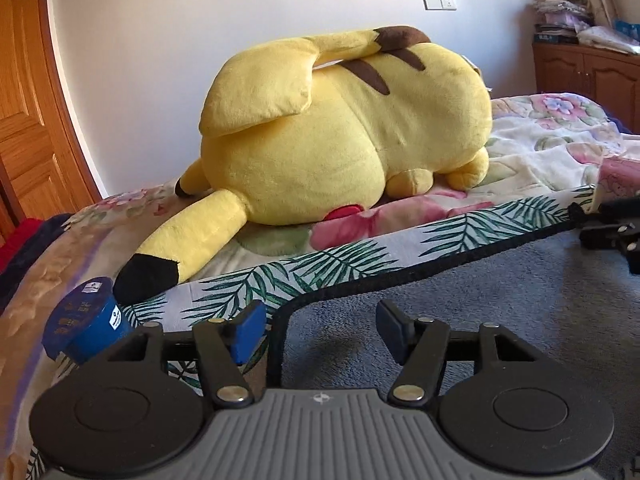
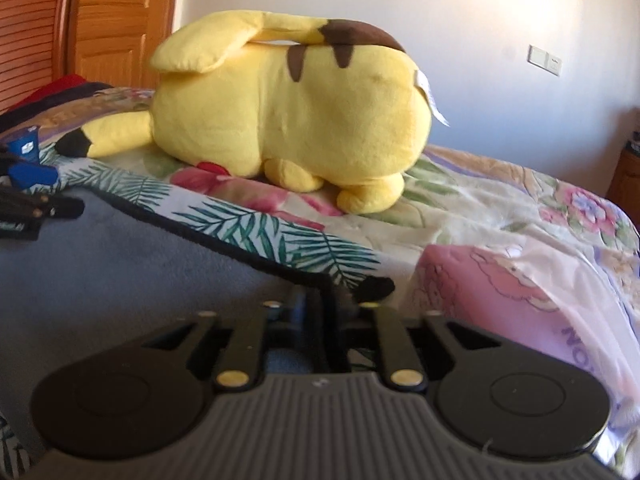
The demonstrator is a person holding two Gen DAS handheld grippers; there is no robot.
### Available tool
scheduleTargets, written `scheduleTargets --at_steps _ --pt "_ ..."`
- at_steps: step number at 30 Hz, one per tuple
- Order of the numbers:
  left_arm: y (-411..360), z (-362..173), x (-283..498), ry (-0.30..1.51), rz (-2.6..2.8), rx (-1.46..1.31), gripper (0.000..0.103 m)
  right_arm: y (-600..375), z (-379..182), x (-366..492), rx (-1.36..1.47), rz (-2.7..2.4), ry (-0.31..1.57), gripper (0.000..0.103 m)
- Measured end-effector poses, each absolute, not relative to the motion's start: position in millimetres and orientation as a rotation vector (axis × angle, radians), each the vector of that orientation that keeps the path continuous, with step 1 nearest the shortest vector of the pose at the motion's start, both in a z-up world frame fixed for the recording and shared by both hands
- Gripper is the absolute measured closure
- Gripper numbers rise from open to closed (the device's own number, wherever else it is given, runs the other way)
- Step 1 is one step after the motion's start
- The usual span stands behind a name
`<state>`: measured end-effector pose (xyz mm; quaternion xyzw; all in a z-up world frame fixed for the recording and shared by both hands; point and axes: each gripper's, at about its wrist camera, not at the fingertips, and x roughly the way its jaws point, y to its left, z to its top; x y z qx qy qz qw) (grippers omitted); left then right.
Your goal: Fold towel
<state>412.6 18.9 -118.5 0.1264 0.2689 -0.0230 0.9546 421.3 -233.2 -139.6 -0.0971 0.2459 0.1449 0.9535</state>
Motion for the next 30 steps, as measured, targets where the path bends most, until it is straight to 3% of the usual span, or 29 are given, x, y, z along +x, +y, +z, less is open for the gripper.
scheduleTargets --at_steps 1,2,6,30 --pt "18 -117 411 0.549 -0.049 0.254 0.031 -235 -139 421 -0.184 0.292 0.502 0.049" --pt "18 -115 409 0.549 -0.049 0.248 0.028 -237 -137 419 -0.17 0.292 0.504 0.047" --pt "15 -106 393 0.558 -0.058 0.222 0.02 -244 -128 410 -0.124 0.307 0.52 0.047" --pt "-8 15 238 0.512 -0.067 0.165 0.016 -267 -8 269 -0.049 0.351 0.506 0.047"
